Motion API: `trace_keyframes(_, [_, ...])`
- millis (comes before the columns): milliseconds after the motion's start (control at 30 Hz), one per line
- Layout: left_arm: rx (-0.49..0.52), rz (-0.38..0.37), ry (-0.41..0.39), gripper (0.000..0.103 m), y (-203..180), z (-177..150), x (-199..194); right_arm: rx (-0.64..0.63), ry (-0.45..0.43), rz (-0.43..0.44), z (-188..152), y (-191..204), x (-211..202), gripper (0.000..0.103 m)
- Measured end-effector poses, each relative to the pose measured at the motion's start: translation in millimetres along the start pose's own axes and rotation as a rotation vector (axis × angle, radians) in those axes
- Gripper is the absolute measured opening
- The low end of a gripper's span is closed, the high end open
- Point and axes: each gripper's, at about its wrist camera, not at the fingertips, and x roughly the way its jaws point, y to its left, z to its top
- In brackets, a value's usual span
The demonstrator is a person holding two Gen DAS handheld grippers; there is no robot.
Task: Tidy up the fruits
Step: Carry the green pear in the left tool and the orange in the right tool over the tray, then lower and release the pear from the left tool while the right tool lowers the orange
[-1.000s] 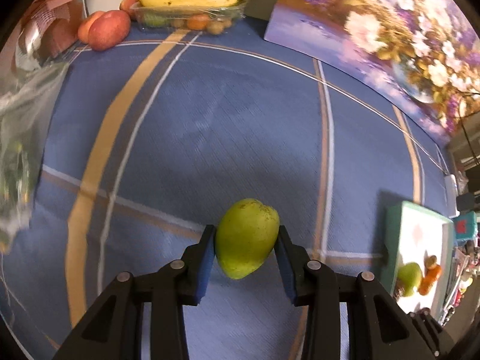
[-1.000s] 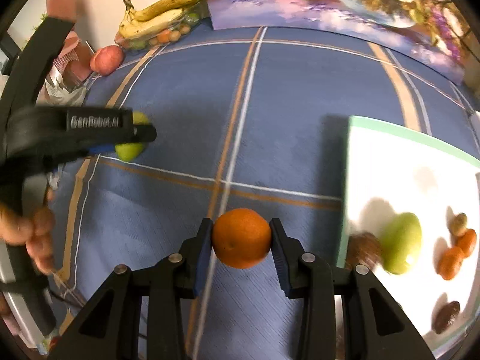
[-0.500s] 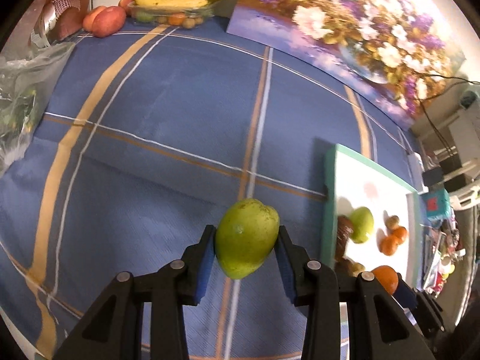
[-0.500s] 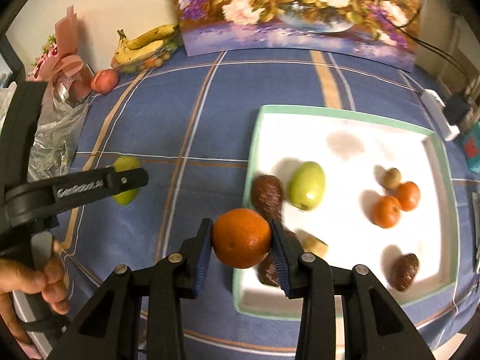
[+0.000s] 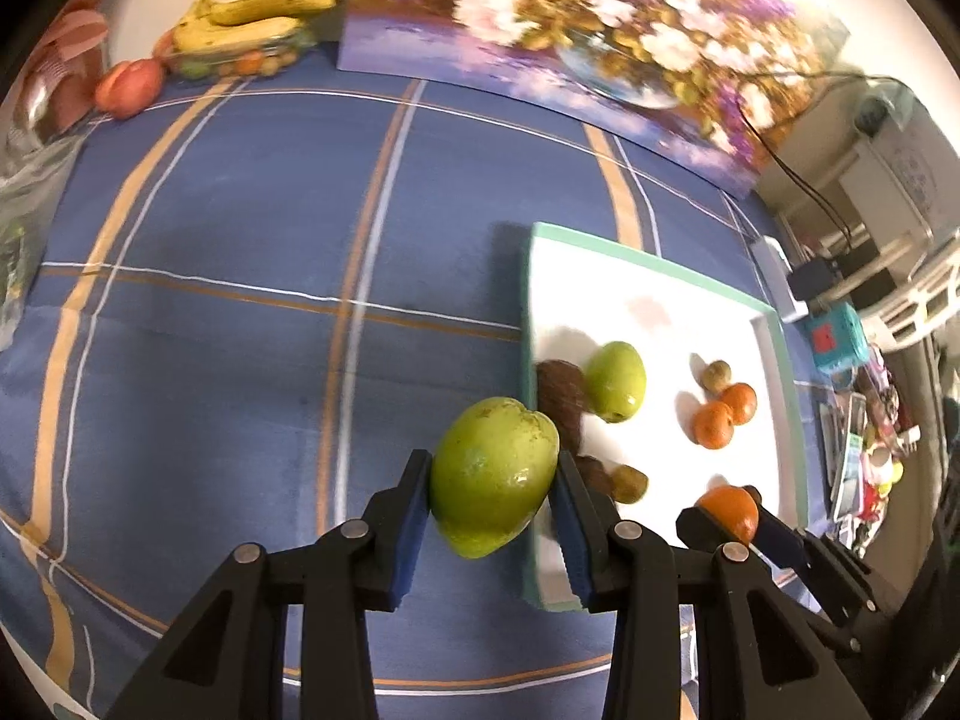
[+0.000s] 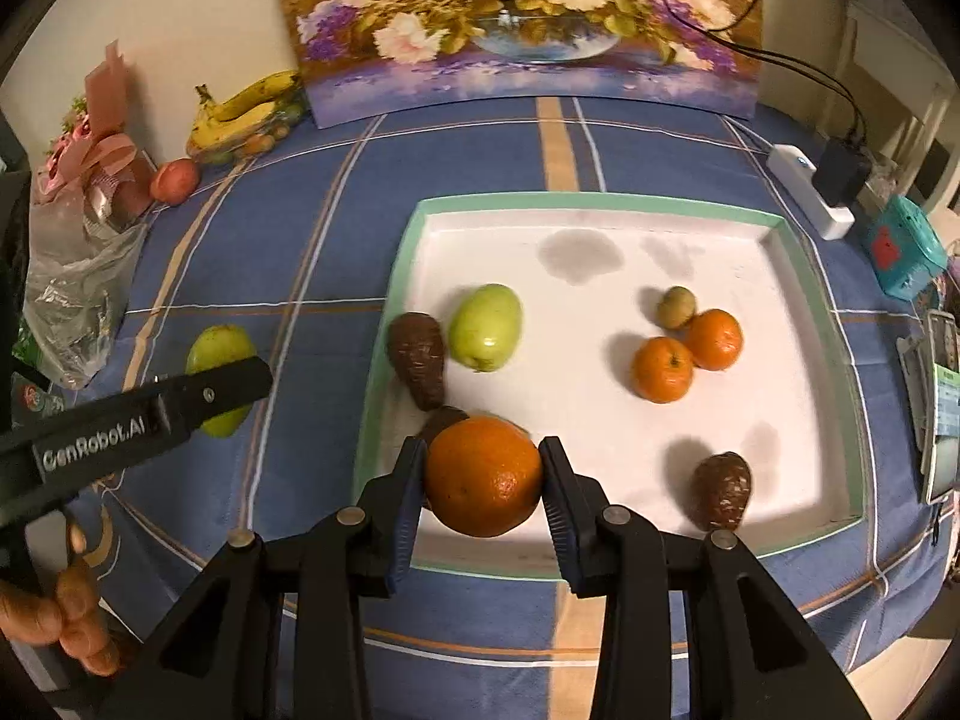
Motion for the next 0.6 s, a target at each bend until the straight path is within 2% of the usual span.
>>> trace_keyframes(300, [0.127, -0.017, 0.037, 0.042, -52, -15, 14, 0.125, 0.02, -0.042, -3, -58, 1, 0.04])
trace_keyframes(600, [0.264, -0.021, 0.107, 0.042, -99, -38, 38, 0.271, 0.027, -0.12, -14, -121, -3, 0.04])
